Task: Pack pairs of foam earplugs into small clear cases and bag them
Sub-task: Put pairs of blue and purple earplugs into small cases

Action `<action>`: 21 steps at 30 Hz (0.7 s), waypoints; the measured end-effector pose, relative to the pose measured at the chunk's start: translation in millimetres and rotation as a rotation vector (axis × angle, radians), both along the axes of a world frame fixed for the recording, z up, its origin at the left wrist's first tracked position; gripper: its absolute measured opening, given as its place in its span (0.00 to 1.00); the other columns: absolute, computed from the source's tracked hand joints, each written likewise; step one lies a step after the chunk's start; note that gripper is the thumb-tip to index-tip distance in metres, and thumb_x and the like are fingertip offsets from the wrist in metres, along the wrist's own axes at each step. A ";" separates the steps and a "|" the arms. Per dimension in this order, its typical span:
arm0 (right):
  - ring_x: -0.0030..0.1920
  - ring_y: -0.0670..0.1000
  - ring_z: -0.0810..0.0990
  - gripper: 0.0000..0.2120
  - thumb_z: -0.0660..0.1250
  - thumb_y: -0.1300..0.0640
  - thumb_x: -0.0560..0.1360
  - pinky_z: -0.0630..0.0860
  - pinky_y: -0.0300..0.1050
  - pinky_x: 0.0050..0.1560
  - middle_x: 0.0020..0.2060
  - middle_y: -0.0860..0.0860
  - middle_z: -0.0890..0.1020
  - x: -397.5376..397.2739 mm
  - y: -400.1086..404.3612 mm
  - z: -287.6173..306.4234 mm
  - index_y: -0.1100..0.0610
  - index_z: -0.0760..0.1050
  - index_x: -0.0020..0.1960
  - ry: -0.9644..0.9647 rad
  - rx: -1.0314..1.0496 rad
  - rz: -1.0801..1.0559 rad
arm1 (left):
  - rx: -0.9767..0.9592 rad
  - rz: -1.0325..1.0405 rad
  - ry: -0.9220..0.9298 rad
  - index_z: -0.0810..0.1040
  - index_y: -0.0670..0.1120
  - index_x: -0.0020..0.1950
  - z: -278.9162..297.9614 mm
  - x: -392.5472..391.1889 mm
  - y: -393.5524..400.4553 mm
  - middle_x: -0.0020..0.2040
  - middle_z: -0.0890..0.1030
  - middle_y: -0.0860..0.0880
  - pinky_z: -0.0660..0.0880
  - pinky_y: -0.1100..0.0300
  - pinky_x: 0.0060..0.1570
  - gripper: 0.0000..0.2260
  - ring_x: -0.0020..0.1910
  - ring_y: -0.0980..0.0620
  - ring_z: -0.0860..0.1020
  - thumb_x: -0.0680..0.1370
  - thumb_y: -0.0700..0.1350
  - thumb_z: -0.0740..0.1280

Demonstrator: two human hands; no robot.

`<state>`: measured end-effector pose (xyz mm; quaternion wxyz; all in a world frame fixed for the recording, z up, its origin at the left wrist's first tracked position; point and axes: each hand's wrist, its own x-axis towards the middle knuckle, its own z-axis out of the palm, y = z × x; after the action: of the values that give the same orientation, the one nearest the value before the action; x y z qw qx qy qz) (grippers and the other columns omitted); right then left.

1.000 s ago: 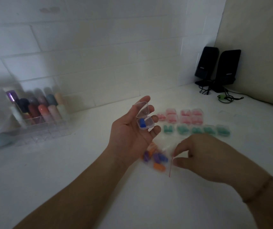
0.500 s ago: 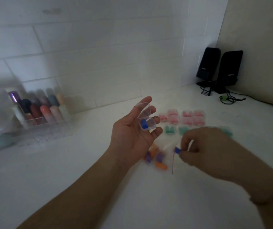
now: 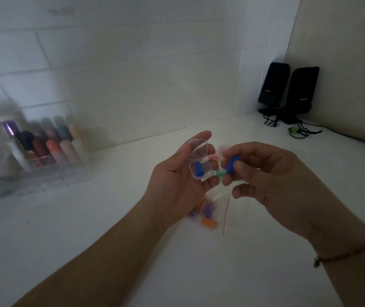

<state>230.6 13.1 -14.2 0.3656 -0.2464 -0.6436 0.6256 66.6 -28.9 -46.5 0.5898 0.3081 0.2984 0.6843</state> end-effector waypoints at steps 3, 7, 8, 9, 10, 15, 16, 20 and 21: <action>0.37 0.49 0.82 0.18 0.61 0.74 0.75 0.78 0.38 0.37 0.40 0.51 0.84 -3.8 -0.9 -5.2 0.55 0.83 0.46 0.006 0.038 -0.019 | 0.019 -0.024 -0.011 0.79 0.45 0.61 0.0 0.2 -1.4 0.49 0.76 0.44 0.74 0.47 0.54 0.15 0.49 0.45 0.77 0.78 0.47 0.60; 0.36 0.50 0.81 0.22 0.62 0.76 0.74 0.78 0.37 0.39 0.41 0.55 0.84 -8.1 -3.1 -8.6 0.50 0.83 0.47 0.027 0.068 -0.023 | 0.048 -0.079 -0.034 0.77 0.44 0.62 -5.4 -2.1 1.2 0.58 0.73 0.40 0.70 0.45 0.55 0.15 0.58 0.38 0.71 0.81 0.47 0.56; 0.35 0.50 0.81 0.21 0.63 0.75 0.74 0.78 0.38 0.39 0.40 0.56 0.84 -9.2 -4.3 -8.6 0.50 0.82 0.48 0.036 0.068 -0.020 | 0.065 -0.099 -0.051 0.77 0.44 0.62 -6.3 -1.8 1.9 0.59 0.72 0.39 0.69 0.46 0.54 0.15 0.59 0.37 0.70 0.81 0.47 0.57; 0.35 0.51 0.82 0.19 0.63 0.74 0.74 0.78 0.38 0.38 0.39 0.56 0.85 -10.4 -5.3 -8.4 0.51 0.81 0.49 0.048 0.063 -0.022 | 0.082 -0.117 -0.079 0.77 0.44 0.62 -6.8 -1.5 2.2 0.59 0.72 0.40 0.68 0.46 0.53 0.15 0.58 0.38 0.69 0.80 0.47 0.59; 0.35 0.51 0.82 0.17 0.64 0.74 0.74 0.78 0.39 0.38 0.39 0.56 0.85 -11.5 -5.9 -8.8 0.53 0.80 0.50 0.065 0.052 -0.030 | 0.098 -0.135 -0.120 0.77 0.43 0.61 -7.1 -1.5 2.4 0.57 0.73 0.41 0.68 0.47 0.52 0.15 0.56 0.39 0.70 0.78 0.47 0.60; 0.32 0.51 0.81 0.08 0.64 0.71 0.73 0.78 0.40 0.35 0.36 0.57 0.84 -16.2 -7.6 -8.3 0.60 0.78 0.47 0.167 -0.035 -0.060 | 0.129 -0.141 -0.328 0.79 0.42 0.58 -11.7 -5.1 2.5 0.49 0.77 0.43 0.74 0.50 0.46 0.17 0.46 0.45 0.77 0.80 0.47 0.55; 0.32 0.51 0.81 0.08 0.64 0.71 0.73 0.78 0.40 0.35 0.36 0.57 0.84 -16.6 -7.6 -9.0 0.60 0.78 0.46 0.167 -0.036 -0.069 | 0.132 -0.135 -0.327 0.81 0.42 0.57 -12.1 -5.4 2.5 0.48 0.77 0.43 0.74 0.50 0.46 0.18 0.45 0.45 0.78 0.80 0.47 0.55; 0.33 0.53 0.81 0.08 0.66 0.70 0.73 0.78 0.42 0.36 0.35 0.57 0.84 -18.0 -8.0 -12.5 0.59 0.79 0.45 0.121 -0.003 -0.097 | 0.132 -0.123 -0.236 0.80 0.42 0.56 -9.3 -1.2 1.7 0.48 0.78 0.43 0.73 0.52 0.44 0.16 0.44 0.46 0.78 0.78 0.47 0.57; 0.33 0.53 0.82 0.07 0.67 0.69 0.73 0.78 0.42 0.36 0.35 0.56 0.84 -18.3 -8.3 -12.8 0.59 0.79 0.45 0.105 0.016 -0.111 | 0.131 -0.119 -0.208 0.79 0.42 0.57 -8.9 -0.3 1.5 0.49 0.77 0.43 0.73 0.52 0.43 0.15 0.44 0.46 0.77 0.78 0.47 0.58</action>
<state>212.4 4.8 -27.0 0.4349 -0.2455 -0.6139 0.6113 66.3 -27.4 -55.4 0.6357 0.2906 0.1717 0.6942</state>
